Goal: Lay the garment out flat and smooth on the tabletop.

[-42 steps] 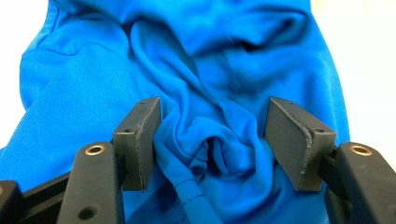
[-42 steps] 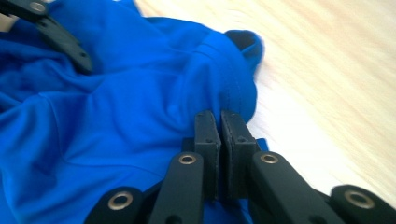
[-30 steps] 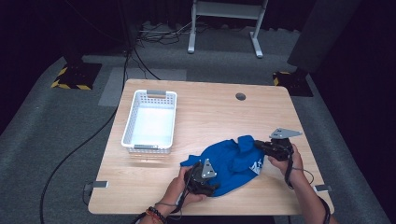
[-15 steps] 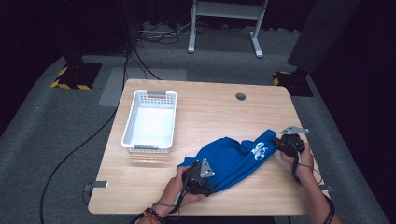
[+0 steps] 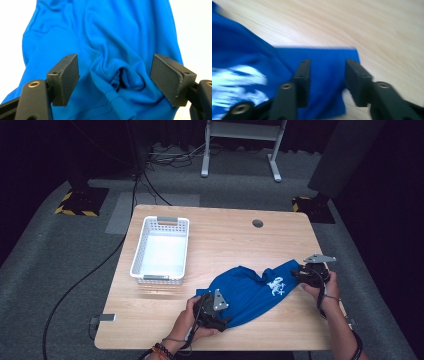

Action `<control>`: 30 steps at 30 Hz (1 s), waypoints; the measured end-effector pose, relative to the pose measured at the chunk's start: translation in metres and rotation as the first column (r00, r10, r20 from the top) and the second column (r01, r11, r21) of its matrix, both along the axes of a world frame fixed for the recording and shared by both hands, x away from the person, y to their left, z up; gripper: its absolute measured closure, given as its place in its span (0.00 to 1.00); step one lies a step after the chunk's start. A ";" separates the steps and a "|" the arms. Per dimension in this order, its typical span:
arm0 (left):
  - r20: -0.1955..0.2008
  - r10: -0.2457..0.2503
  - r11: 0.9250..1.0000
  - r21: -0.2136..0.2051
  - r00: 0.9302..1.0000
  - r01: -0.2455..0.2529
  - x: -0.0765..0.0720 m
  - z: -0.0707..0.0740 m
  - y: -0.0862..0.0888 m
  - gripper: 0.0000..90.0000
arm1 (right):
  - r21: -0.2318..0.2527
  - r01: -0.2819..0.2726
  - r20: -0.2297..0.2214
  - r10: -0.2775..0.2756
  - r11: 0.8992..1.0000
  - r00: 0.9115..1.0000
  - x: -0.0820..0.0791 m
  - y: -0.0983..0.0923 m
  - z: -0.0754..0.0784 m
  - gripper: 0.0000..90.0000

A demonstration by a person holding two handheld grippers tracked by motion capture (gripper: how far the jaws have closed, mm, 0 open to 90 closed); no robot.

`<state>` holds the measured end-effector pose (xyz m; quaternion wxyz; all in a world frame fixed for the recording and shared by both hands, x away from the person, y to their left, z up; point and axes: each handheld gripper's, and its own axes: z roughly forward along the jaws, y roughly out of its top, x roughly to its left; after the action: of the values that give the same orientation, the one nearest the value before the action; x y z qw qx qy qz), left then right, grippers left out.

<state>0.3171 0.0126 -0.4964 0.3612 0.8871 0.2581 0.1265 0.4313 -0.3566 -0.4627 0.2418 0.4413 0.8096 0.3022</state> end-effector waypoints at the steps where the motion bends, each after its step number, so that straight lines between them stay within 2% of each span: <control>1: -0.001 -0.006 1.000 -0.007 1.000 0.006 0.000 0.001 -0.002 0.26 | -0.003 -0.027 0.011 0.027 1.000 1.000 -0.002 0.004 0.003 0.60; 2: 0.001 -0.010 1.000 -0.008 1.000 0.010 -0.001 0.001 -0.003 0.26 | -0.009 -0.058 0.022 0.058 0.998 0.998 -0.003 0.010 0.005 0.58; 4: 0.012 -0.014 1.000 0.001 1.000 0.014 -0.002 0.001 -0.007 0.26 | -0.013 -0.157 0.033 0.158 0.987 0.987 -0.005 0.023 0.008 0.57; 6: 0.009 -0.017 1.000 0.004 1.000 0.017 -0.001 -0.001 -0.011 0.26 | -0.055 -0.206 0.022 0.208 0.977 0.978 -0.001 0.038 0.006 0.57; 8: 0.015 -0.019 0.999 0.029 1.000 0.019 -0.001 -0.003 -0.014 0.26 | -0.097 -0.271 -0.015 0.271 0.958 0.962 0.006 0.052 0.001 0.57; 9: 0.020 -0.023 0.999 0.041 1.000 0.022 -0.002 -0.003 -0.016 0.26 | -0.130 -0.282 -0.036 0.280 0.951 0.959 0.010 0.058 -0.003 0.57; 10: 0.022 -0.025 0.999 0.043 0.999 0.024 -0.002 -0.003 -0.016 0.26 | -0.155 -0.304 -0.056 0.299 0.940 0.953 0.014 0.063 -0.007 0.56; 11: 0.022 -0.030 0.998 0.050 0.999 0.029 -0.002 -0.003 -0.016 0.26 | -0.162 -0.322 -0.075 0.313 0.933 0.947 0.019 0.066 -0.009 0.57; 15: 0.018 -0.041 0.998 0.049 0.999 0.040 -0.002 -0.003 -0.016 0.26 | -0.169 -0.302 -0.125 0.283 0.938 0.951 0.039 0.073 -0.018 0.57; 17: 0.020 -0.051 0.997 0.056 0.998 0.050 -0.003 -0.002 -0.015 0.26 | -0.142 -0.288 -0.126 0.271 0.947 0.954 0.047 0.072 -0.019 0.58; 18: 0.020 -0.053 0.997 0.056 0.998 0.052 -0.004 -0.002 -0.015 0.26 | -0.148 -0.278 -0.129 0.260 0.949 0.957 0.050 0.071 -0.018 0.58; 21: 0.013 -0.051 0.997 0.051 0.999 0.050 -0.004 -0.002 -0.014 0.25 | -0.181 -0.216 -0.124 0.196 0.959 0.973 0.058 0.067 -0.017 0.58; 24: 0.011 -0.048 0.998 0.049 0.999 0.048 -0.005 -0.003 -0.013 0.25 | -0.160 -0.157 -0.126 0.138 0.975 0.982 0.065 0.056 -0.018 0.58; 26: 0.012 -0.047 0.998 0.050 0.999 0.046 -0.005 -0.002 -0.012 0.24 | -0.131 -0.121 -0.134 0.103 0.984 0.986 0.069 0.049 -0.018 0.57; 30: 0.039 -0.018 0.998 0.054 0.999 0.016 -0.005 -0.002 -0.012 0.23 | -0.119 -0.079 -0.131 0.064 0.990 0.989 0.071 0.041 -0.019 0.54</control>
<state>0.3119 0.0008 -0.4981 0.3432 0.8960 0.2401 0.1477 0.5023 -0.3159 -0.4814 0.2057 0.4145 0.8558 0.2313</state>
